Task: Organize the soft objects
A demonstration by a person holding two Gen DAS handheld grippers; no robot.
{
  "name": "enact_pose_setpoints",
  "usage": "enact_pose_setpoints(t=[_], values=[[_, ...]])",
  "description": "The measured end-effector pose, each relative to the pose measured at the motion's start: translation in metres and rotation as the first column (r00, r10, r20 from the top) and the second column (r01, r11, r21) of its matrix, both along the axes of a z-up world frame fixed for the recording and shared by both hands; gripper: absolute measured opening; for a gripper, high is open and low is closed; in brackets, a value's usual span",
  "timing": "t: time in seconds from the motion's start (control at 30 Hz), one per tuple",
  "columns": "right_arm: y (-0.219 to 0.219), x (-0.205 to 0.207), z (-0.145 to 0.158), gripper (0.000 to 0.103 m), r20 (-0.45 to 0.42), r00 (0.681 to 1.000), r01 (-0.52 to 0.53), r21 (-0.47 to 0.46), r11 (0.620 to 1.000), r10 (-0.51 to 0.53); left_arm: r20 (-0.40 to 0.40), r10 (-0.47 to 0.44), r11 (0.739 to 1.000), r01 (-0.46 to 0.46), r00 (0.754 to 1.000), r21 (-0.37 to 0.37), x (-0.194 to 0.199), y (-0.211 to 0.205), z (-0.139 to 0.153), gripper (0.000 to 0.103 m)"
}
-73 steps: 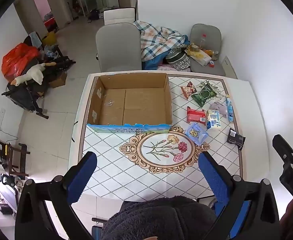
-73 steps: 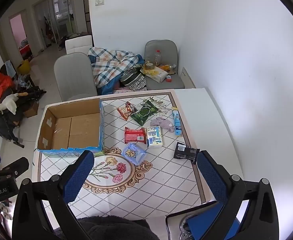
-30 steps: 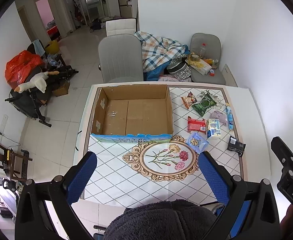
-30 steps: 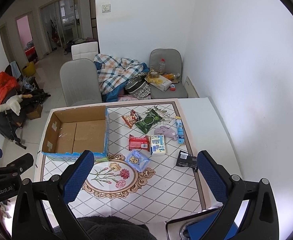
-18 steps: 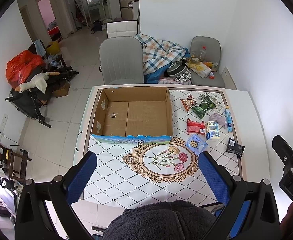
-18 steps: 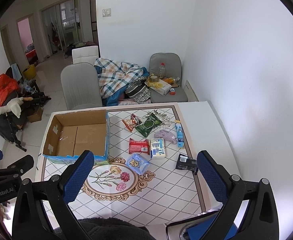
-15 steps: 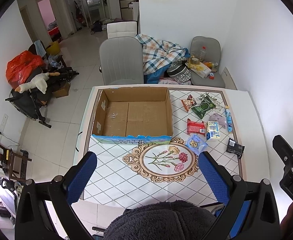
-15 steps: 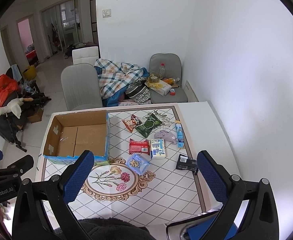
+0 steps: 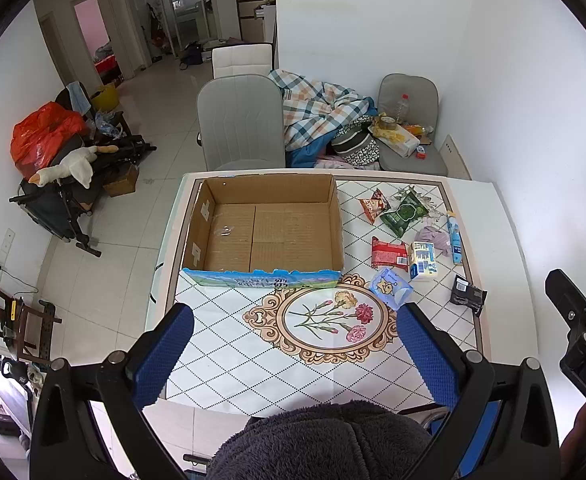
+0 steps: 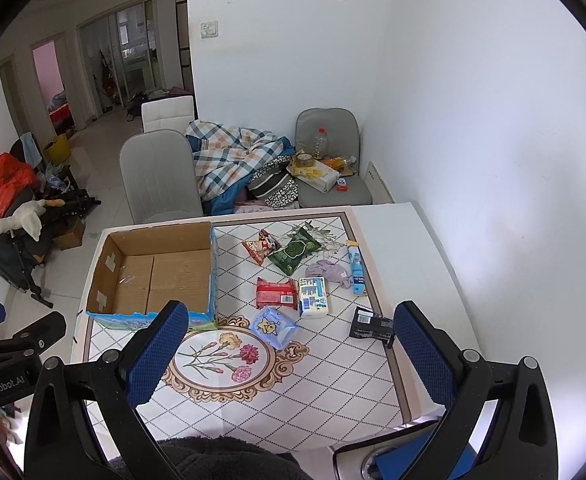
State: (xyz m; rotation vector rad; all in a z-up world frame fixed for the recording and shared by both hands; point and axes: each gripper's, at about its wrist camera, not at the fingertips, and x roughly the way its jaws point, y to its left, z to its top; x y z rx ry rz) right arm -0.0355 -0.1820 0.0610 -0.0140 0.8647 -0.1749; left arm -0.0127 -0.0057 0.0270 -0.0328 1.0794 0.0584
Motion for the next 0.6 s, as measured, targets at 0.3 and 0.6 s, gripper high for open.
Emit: enact_pose_setpoints(t=[0.3,0.6], values=[[0.000,-0.002,0.001,0.103,0.000,1.000,-0.003,0.006,1.000,0.003,0.002,0.001,1.000,-0.001,1.000,0.000,-0.001,0.001,0.001,0.103],[-0.012,0.005,-0.005,0.103,-0.010,1.000,0.011,0.054,0.999,-0.010,0.014,-0.028,1.000,0.028,1.000,-0.003,0.010,-0.005,-0.006,0.103]])
